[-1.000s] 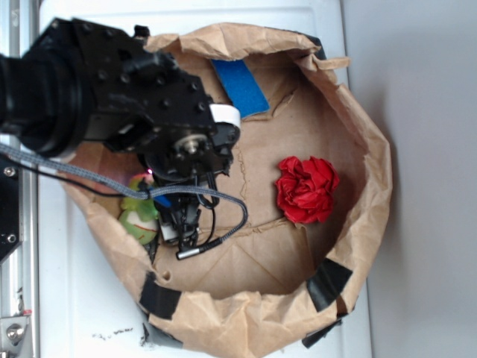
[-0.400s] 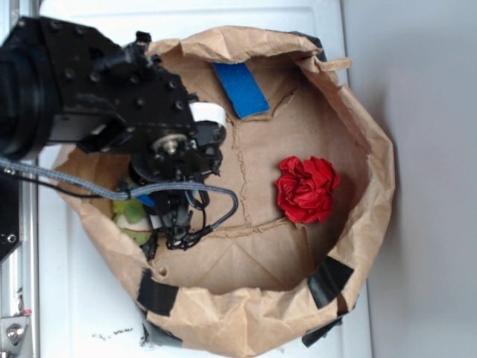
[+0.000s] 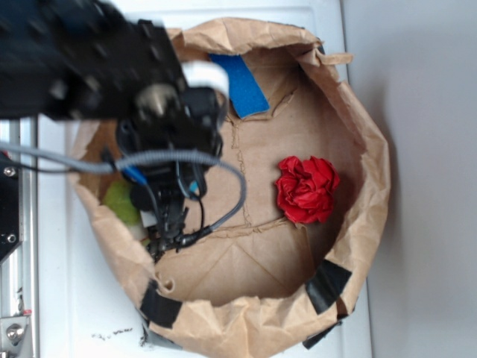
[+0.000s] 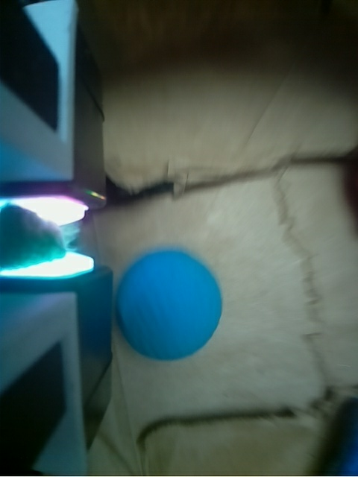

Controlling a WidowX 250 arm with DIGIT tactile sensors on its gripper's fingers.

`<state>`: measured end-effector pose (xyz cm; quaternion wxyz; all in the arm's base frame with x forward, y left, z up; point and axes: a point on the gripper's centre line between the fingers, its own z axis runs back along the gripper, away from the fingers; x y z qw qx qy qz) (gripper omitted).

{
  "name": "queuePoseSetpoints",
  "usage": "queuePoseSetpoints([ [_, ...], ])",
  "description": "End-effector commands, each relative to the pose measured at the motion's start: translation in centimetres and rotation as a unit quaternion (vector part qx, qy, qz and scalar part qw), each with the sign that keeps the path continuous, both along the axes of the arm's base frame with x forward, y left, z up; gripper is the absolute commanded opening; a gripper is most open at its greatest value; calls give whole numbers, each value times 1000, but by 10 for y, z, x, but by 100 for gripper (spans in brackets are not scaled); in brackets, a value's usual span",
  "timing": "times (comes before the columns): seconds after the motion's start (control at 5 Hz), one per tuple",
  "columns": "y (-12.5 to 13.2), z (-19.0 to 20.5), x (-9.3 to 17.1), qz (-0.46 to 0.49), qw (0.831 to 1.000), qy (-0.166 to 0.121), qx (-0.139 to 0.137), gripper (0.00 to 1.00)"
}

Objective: Grab the green animal.

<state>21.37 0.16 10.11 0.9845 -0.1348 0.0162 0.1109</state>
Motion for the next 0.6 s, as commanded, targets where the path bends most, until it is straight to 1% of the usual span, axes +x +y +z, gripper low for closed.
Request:
queuePoseSetpoints([
  [0.0,19,72,14,25,997,-69,-29,0],
  [0.2,18,86,19,41,995,-95,-12,0],
  [0.4,18,87,21,53,991,-121,6,0],
])
